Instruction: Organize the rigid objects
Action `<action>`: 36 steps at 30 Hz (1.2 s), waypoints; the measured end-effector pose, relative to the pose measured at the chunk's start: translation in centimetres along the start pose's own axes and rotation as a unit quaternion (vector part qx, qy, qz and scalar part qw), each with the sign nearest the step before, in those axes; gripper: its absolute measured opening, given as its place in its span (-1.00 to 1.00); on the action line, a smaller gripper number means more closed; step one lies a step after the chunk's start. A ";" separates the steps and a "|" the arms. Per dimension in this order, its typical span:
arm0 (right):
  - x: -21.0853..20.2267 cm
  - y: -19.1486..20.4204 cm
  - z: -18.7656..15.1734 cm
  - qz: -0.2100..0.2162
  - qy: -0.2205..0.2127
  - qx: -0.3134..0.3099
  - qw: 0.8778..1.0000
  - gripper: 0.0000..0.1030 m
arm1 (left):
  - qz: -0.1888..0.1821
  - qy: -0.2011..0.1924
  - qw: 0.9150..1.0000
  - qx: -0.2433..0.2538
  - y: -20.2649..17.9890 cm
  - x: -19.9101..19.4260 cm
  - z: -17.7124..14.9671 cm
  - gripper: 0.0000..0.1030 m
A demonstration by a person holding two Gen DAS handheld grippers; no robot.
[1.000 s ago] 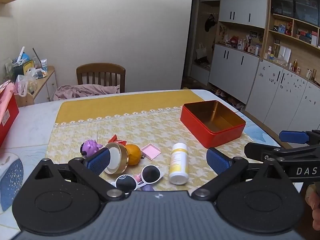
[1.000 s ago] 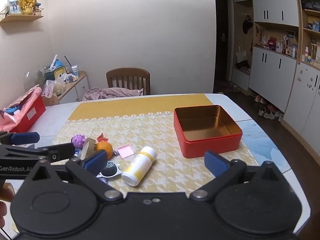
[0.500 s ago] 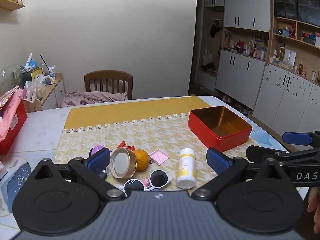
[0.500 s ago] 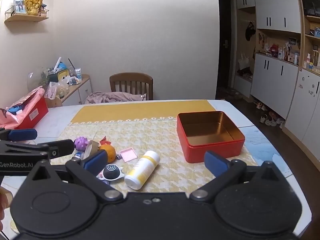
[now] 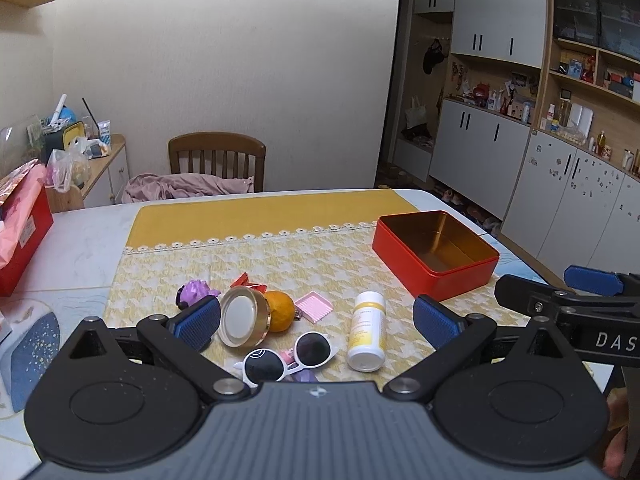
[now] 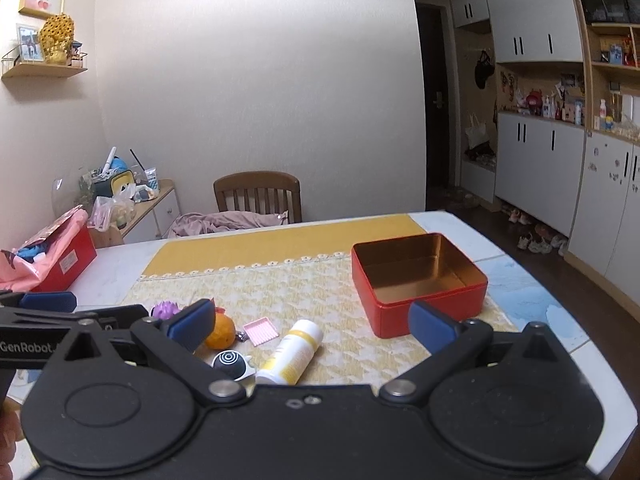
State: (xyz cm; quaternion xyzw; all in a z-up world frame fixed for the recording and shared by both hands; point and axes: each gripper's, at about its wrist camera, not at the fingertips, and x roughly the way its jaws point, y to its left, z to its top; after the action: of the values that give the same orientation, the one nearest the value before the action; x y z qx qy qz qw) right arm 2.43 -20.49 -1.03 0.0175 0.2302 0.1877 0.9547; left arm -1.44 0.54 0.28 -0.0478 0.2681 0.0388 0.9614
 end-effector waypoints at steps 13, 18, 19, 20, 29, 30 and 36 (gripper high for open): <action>1.2 0.9 -0.2 -0.015 0.034 -0.019 0.999 1.00 | -0.003 0.017 0.999 -0.048 2.4 0.2 -0.1 1.00; 2.1 0.6 -0.2 -0.007 0.040 -0.018 0.999 1.00 | 0.000 0.007 0.998 -0.064 3.5 0.5 0.1 1.00; 2.4 0.5 -0.1 -0.006 0.040 -0.019 0.999 1.00 | 0.003 0.006 0.998 -0.066 3.6 0.7 0.2 1.00; 2.6 0.5 0.0 -0.005 0.040 -0.019 0.999 1.00 | 0.006 0.006 0.998 -0.069 3.8 0.8 0.3 1.00; 5.5 -0.2 -0.1 0.026 0.071 -0.020 0.997 0.96 | 0.039 0.038 0.993 -0.106 5.6 4.3 0.4 1.00; 5.9 -0.3 -0.1 0.031 0.075 -0.024 0.996 0.96 | 0.044 0.037 0.993 -0.105 5.7 4.7 0.4 1.00; 9.2 -0.7 0.1 0.055 0.102 -0.035 0.993 0.91 | 0.063 0.034 0.992 -0.099 6.1 7.2 0.5 1.00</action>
State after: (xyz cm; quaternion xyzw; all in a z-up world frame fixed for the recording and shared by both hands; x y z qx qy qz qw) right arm 10.28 -17.82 -5.03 -0.0228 0.3180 0.2483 0.9147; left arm 4.32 6.96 -3.46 -0.1271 0.2981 0.1245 0.9378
